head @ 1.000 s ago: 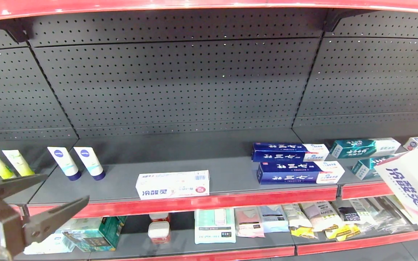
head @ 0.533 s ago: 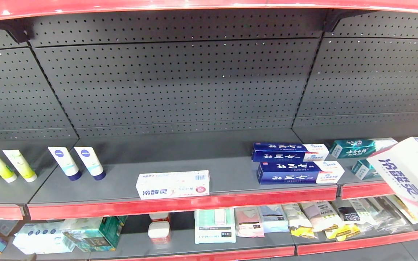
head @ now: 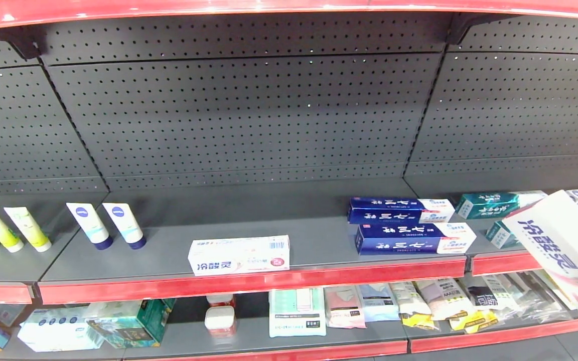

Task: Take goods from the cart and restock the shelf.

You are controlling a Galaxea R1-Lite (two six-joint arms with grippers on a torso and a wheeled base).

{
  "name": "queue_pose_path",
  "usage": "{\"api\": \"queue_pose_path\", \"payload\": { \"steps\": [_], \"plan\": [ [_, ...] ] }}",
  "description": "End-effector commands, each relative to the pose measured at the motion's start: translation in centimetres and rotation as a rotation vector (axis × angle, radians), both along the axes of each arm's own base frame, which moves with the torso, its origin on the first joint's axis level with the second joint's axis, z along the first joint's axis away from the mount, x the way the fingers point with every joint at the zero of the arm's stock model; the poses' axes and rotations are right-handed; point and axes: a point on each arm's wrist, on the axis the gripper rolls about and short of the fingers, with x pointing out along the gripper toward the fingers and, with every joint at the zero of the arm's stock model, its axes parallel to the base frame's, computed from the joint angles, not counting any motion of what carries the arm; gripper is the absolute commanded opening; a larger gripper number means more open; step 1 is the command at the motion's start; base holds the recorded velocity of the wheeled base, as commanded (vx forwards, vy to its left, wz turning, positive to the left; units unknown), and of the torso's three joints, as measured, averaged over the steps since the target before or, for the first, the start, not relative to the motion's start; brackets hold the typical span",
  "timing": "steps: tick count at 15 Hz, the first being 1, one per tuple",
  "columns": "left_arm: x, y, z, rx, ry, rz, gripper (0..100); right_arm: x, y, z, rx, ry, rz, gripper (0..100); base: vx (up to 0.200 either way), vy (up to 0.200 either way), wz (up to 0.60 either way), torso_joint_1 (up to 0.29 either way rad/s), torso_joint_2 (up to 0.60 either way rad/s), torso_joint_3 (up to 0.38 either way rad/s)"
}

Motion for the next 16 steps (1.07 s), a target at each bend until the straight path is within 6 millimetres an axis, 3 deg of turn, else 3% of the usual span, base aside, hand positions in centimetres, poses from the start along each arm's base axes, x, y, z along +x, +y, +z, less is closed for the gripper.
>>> {"api": "queue_pose_path", "payload": {
  "steps": [1, 10, 12, 16],
  "plan": [
    [0.0, 0.0, 0.0, 0.000, -0.001, 0.000, 100, 0.0, 0.0, 0.0, 0.000, -0.001, 0.001, 0, 0.000, 0.000, 0.00, 0.000, 0.00, 0.000],
    [-0.2, 0.0, 0.0, -0.001, -0.010, -0.003, 100, -0.1, 0.0, 0.0, -0.003, -0.002, 0.002, 0, 0.000, 0.000, 0.60, 0.002, 0.00, 0.003],
    [-0.3, 0.1, -0.1, -0.003, -0.016, -0.003, 100, 0.0, 0.0, 0.0, -0.006, -0.001, 0.003, 0, 0.000, 0.000, 0.00, 0.000, 0.00, 0.000],
    [-2.1, 0.6, -3.9, -0.023, -0.065, -0.016, 100, 2.6, 0.8, 3.2, 0.015, -0.016, 0.134, 0, 0.000, 0.000, 0.00, 0.000, 0.00, 0.000]
  ]
}}
